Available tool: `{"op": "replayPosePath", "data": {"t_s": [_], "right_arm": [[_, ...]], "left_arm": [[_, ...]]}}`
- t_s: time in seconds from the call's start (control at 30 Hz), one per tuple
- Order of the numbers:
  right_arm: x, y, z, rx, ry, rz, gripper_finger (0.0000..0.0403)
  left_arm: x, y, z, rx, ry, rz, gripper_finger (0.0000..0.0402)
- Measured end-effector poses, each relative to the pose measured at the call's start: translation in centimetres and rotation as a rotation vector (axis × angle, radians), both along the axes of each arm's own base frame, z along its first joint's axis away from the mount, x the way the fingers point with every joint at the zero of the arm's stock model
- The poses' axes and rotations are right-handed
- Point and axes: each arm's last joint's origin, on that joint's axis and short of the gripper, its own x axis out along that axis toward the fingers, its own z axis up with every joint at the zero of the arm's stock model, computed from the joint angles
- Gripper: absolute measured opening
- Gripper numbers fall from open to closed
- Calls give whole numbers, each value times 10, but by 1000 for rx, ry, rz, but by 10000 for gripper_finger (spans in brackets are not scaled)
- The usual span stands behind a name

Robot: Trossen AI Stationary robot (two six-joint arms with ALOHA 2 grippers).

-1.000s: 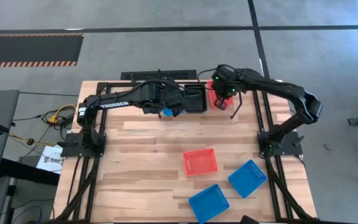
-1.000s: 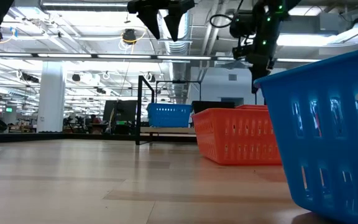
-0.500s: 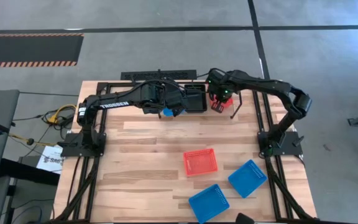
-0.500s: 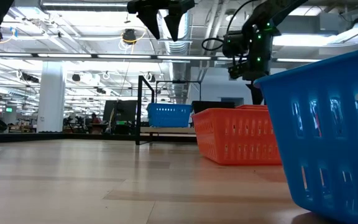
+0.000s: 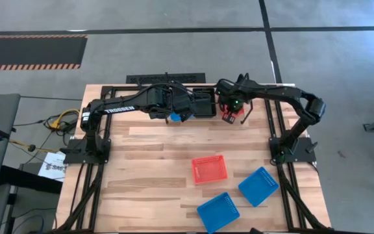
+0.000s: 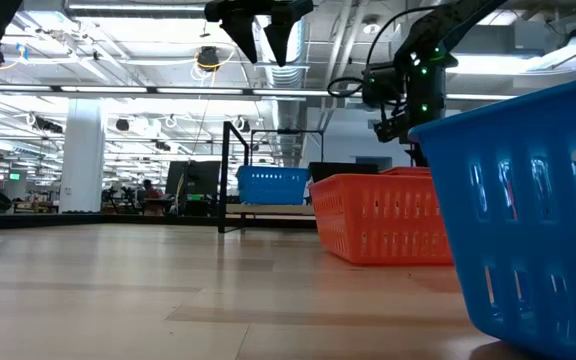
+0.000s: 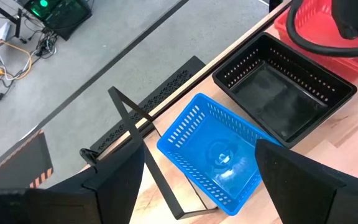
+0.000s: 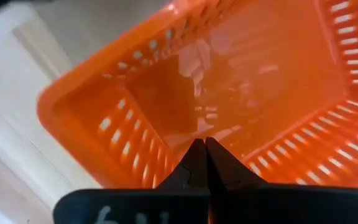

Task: Stack baskets on shelf by color
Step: Stack the bottom orange bin on top of the orange bin on the shelf, then adjust the bins on the shelf

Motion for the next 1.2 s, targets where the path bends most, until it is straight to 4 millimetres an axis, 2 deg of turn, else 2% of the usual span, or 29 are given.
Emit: {"op": "replayPosePath", "data": {"t_s": [0.3, 0.4, 0.7, 0.8, 1.0, 1.2], "right_arm": [[6, 6, 1, -10, -25, 6, 1], [7, 8, 7, -30, -57, 13, 1], [4, 12, 68, -158, -283, 26, 1], [7, 15, 79, -102, -413, 91, 1], [25, 21, 77, 118, -627, 283, 1], [37, 17, 62, 81, -574, 293, 1]], "left_arm": [[0, 0, 0, 0, 0, 0, 293], [0, 0, 0, 0, 0, 0, 293], [0, 0, 0, 0, 0, 0, 293], [0, 0, 0, 0, 0, 0, 293], [0, 0, 0, 0, 0, 0, 293], [0, 0, 0, -19, -1, -8, 293]]}}
